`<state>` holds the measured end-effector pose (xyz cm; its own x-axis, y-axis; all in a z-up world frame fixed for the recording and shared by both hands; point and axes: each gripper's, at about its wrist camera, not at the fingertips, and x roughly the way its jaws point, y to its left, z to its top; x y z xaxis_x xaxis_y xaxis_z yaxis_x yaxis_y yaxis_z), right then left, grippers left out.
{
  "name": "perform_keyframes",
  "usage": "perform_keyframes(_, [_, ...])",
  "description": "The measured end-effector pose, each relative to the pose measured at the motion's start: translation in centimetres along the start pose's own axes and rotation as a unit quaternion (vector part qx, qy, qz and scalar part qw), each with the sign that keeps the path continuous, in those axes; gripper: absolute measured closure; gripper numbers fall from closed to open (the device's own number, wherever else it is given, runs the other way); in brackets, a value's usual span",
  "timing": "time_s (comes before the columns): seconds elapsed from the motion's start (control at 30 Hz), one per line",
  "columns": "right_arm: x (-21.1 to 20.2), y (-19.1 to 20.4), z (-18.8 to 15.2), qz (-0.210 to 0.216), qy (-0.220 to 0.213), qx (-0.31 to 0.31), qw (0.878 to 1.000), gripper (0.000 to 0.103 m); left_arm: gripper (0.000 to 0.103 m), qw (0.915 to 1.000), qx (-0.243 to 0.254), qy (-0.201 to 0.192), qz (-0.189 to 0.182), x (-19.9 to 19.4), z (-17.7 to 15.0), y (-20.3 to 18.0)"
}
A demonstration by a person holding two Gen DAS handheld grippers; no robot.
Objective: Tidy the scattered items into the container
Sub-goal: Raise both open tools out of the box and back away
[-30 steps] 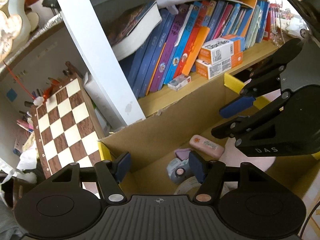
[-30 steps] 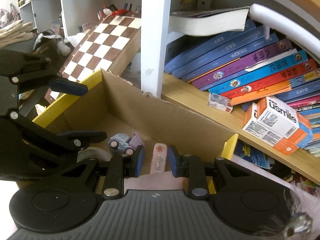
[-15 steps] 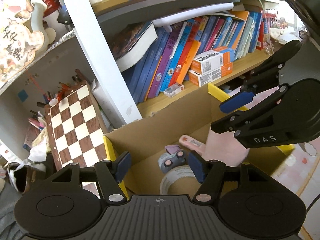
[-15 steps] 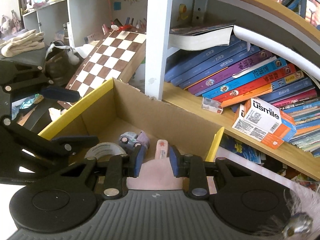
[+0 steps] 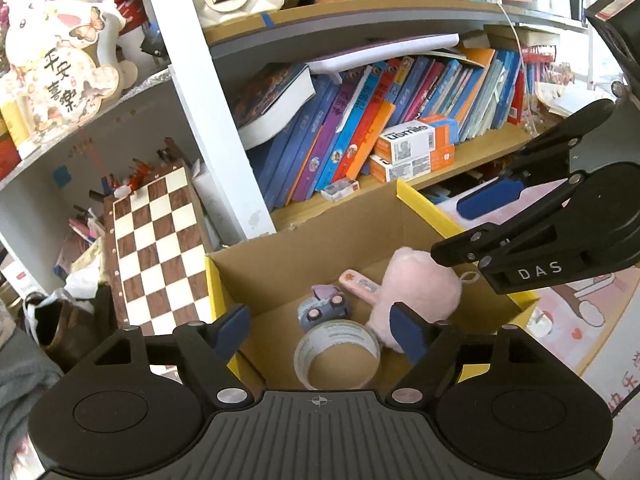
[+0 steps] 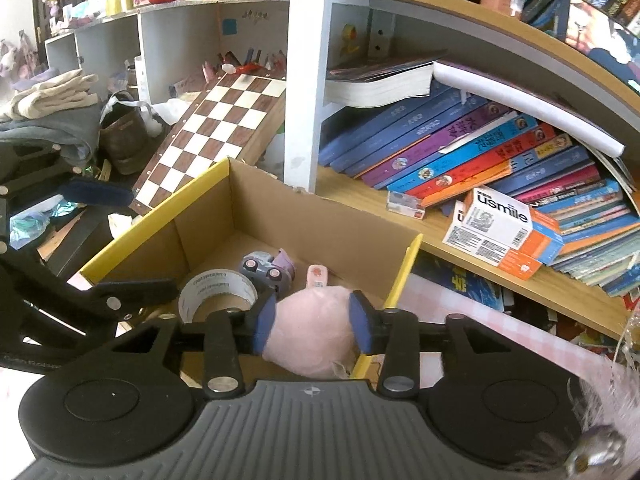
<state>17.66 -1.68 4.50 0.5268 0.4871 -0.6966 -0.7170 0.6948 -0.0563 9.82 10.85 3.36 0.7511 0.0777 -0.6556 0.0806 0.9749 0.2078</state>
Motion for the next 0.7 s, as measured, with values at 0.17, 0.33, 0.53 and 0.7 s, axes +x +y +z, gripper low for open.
perform_keyframes(0.17, [-1.2,0.0,-1.1,-0.001,-0.004,0.011,1.0,0.046,0.007,0.9999,-0.013,0.003,0.007,-0.8,-0.7,-0.5])
perform_keyframes(0.33, [-2.2,0.3,-2.3,-0.003,-0.006,0.017,1.0,0.026,0.005,0.9995,-0.025,0.009,0.015,-1.4,-1.4,-0.9])
perform_keyframes(0.53, [-3.2,0.4,-3.6,-0.007,-0.008,0.033,0.999,0.012,0.003,0.999,-0.039,0.013,0.017,-2.2,-2.1,-1.5])
perform_keyframes(0.7, [-3.8,0.1,-4.5,-0.012,-0.006,0.047,0.999,0.007,0.002,0.9987,-0.045,0.014,0.019,-3.0,-2.5,-2.1])
